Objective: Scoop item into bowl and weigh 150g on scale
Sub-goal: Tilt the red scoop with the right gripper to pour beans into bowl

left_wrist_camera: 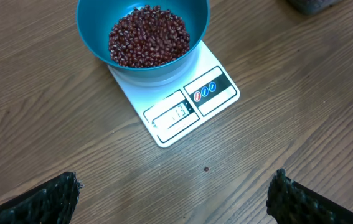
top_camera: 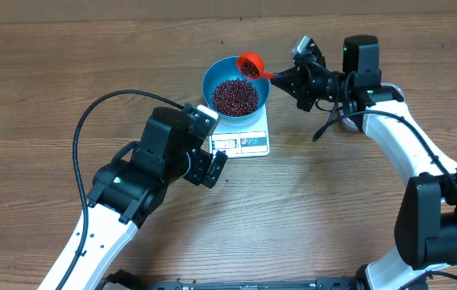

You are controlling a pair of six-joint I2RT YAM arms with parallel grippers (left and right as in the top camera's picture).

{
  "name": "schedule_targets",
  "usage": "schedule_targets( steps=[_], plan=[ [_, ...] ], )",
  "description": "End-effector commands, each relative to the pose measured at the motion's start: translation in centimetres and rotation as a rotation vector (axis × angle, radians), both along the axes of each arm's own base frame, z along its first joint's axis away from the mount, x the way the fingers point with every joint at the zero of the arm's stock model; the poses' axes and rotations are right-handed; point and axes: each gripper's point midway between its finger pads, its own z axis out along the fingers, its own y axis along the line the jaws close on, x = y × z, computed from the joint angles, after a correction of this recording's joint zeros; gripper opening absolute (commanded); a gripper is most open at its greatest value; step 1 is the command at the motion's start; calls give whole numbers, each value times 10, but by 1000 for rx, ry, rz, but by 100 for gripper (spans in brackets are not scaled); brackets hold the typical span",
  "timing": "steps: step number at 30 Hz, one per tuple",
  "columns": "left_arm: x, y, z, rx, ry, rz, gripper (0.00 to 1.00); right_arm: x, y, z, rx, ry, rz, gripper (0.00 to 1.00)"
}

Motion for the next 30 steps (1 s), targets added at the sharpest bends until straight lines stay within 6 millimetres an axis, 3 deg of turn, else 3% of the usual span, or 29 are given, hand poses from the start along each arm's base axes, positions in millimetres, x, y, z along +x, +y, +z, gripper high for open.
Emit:
schedule_targets(
  steps=[1, 30],
  plan=[
    [2, -5, 8, -23, -6, -6, 99, 1, 1, 0, -8, -17, 6, 4],
    [2, -5, 8, -23, -7, -6, 100, 2, 1, 1, -8, -25, 8, 4]
  ],
)
